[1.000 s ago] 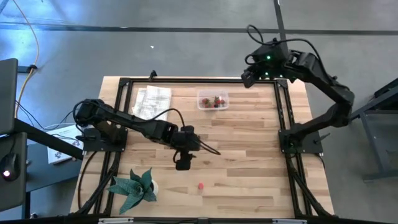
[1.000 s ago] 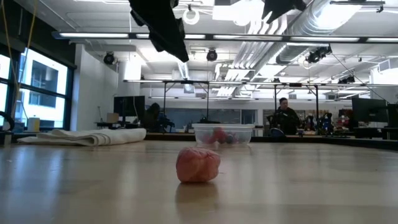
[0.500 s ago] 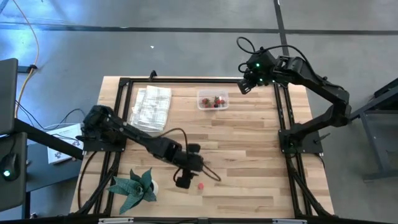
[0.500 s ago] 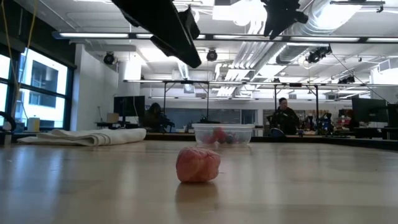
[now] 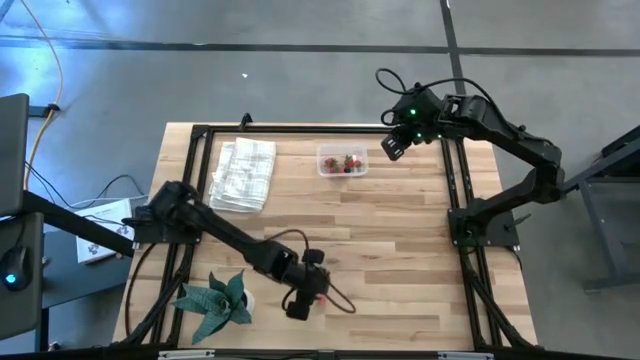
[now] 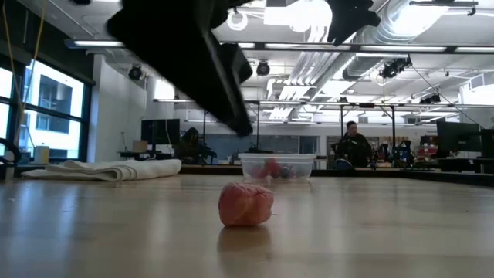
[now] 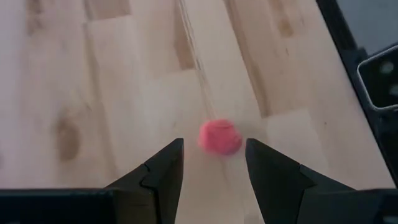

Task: Pick and placing Produce into tupperware
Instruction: Put the pink apricot into the transparent container

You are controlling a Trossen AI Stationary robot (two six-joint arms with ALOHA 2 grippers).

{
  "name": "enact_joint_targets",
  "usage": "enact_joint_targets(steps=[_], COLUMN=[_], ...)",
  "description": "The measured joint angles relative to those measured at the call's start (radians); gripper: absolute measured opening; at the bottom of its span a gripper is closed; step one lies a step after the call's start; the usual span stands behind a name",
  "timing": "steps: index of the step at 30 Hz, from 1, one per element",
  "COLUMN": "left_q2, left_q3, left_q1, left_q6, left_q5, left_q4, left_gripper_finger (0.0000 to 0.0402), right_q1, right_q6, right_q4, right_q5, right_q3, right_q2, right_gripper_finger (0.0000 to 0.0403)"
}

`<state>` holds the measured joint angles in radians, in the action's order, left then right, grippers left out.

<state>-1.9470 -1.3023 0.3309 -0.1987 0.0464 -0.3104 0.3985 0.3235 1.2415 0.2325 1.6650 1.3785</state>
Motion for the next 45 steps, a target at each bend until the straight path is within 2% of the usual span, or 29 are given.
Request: enact_joint_targets(steps=[11, 35, 39, 45], left_q2=[-0.074, -0.117, -0.117, -0.117], left_q3=[-0.005, -0.001, -0.001, -0.001], left_q1=[0.037, 0.036, 0.036, 0.036], left_q6=[-0.082, -0.117, -0.121, -0.121], left_q5=[0.025, 0.029, 0.029, 0.032], left_q4=[0.109, 0.067, 0.062, 0.065], left_gripper_finger=[0.0163, 0.0162, 0.0141, 0.0072], right_q1=[-0.002, -0.002, -0.002, -0.002], right_q6=[-0.034, -0.037, -0.036, -0.036], right_q4=[0.004, 0.005, 0.005, 0.005], right_q5=[0.0, 0.0, 0.0, 0.0], right_q3=[0.001, 0.001, 0.001, 0.001], right_q2=[0.0, 0.0, 0.0, 0.0], right_gripper_finger=[0.0122, 0.0122, 0.0122, 0.0122])
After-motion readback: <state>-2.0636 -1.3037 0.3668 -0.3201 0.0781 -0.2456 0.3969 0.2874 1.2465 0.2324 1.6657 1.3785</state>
